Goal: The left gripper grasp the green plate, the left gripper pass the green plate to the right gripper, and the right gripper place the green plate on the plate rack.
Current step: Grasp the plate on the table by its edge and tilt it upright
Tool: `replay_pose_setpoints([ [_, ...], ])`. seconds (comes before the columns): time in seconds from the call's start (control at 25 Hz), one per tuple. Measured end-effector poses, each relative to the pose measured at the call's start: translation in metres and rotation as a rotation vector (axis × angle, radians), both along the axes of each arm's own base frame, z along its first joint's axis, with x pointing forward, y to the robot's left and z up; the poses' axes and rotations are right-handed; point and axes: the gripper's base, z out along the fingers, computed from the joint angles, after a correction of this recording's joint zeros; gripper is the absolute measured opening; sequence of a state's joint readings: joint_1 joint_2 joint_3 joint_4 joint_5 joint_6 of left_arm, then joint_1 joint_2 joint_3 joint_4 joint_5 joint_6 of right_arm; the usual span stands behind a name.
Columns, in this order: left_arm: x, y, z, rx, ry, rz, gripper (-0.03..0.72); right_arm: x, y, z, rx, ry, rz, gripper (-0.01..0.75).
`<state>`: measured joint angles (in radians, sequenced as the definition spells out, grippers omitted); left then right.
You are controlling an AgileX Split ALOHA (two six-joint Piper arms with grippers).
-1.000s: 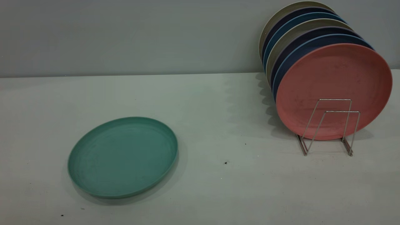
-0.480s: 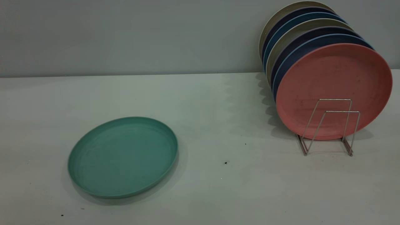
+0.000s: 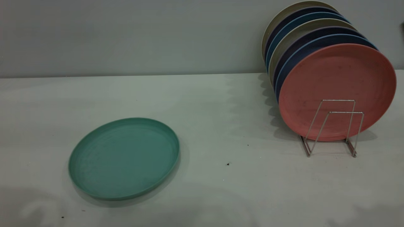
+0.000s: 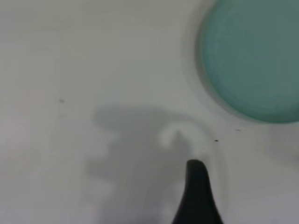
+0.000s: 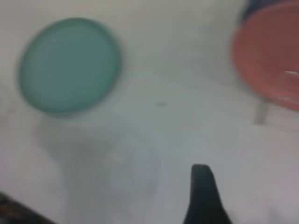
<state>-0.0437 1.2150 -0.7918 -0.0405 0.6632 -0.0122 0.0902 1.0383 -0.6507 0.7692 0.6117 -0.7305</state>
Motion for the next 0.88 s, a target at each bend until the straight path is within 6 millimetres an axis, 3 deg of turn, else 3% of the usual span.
replay_pose_setpoints([
  [0.16, 0.019, -0.004, -0.031, -0.030, 0.115, -0.008, 0.591, 0.018, 0.020, -0.019, 0.054, 0.052, 0.089, 0.513],
  [0.44, 0.051, -0.005, -0.070, -0.023, 0.248, -0.031, 0.591, 0.035, 0.079, -0.068, 0.042, 0.288, 0.214, 0.513],
  [0.6, 0.080, 0.007, -0.092, -0.038, 0.295, 0.012, 0.591, 0.051, 0.105, -0.090, 0.030, 0.393, 0.245, 0.512],
  [0.76, 0.104, 0.019, -0.125, -0.090, 0.359, 0.050, 0.591, 0.068, 0.117, -0.097, 0.059, 0.404, 0.246, 0.512],
  [0.88, 0.121, 0.016, -0.145, -0.144, 0.360, 0.040, 0.591, 0.071, 0.120, -0.097, 0.082, 0.393, 0.250, 0.512],
])
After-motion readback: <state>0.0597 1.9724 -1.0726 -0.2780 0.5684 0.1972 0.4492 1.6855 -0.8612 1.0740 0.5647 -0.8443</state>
